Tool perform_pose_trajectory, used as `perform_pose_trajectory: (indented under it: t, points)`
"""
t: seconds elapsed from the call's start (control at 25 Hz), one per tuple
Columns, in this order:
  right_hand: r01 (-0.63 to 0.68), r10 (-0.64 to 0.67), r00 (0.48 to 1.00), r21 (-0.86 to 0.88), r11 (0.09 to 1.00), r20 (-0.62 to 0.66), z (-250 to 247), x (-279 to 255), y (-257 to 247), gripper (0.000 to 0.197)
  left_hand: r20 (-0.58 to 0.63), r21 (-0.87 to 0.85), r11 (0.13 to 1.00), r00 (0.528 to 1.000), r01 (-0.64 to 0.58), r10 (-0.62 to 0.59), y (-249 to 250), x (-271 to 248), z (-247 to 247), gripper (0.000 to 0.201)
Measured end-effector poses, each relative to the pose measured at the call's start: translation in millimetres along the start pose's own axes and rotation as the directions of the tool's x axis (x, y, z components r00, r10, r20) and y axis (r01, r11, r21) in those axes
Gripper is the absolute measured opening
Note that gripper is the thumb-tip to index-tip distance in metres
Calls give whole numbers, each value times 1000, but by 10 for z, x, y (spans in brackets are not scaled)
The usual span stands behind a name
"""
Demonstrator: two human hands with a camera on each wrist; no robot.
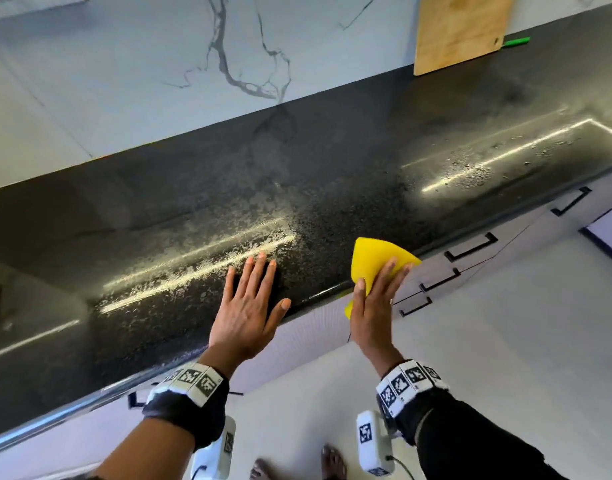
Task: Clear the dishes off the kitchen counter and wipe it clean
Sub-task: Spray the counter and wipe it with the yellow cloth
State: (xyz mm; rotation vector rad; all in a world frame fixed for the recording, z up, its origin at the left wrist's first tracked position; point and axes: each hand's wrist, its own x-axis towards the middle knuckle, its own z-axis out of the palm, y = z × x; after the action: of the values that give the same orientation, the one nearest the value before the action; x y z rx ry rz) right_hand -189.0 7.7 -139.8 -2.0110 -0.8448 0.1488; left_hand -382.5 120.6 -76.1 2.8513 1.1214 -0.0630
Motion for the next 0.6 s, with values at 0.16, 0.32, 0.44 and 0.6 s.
perform_pose_trajectory:
  t: [0.16,0.32,0.44,0.6]
  points:
    - [-624,631,744,566,538,220,238,126,-842,79,1,16,1000,1000,-3,3,9,27,2,71]
    - [-592,635,765,504,629,106,211,208,-834,71,1,-4,1000,1000,14,-14,1,14,22,71]
    - [-339,376,924,303,891,-72,194,78,-683,65,22,0,1000,999,24,-24,14,33,22,72]
    - [44,-32,998,-273,961,49,159,108,-547,53,15,-87,996,1000,10,-9,8,51,-6,74]
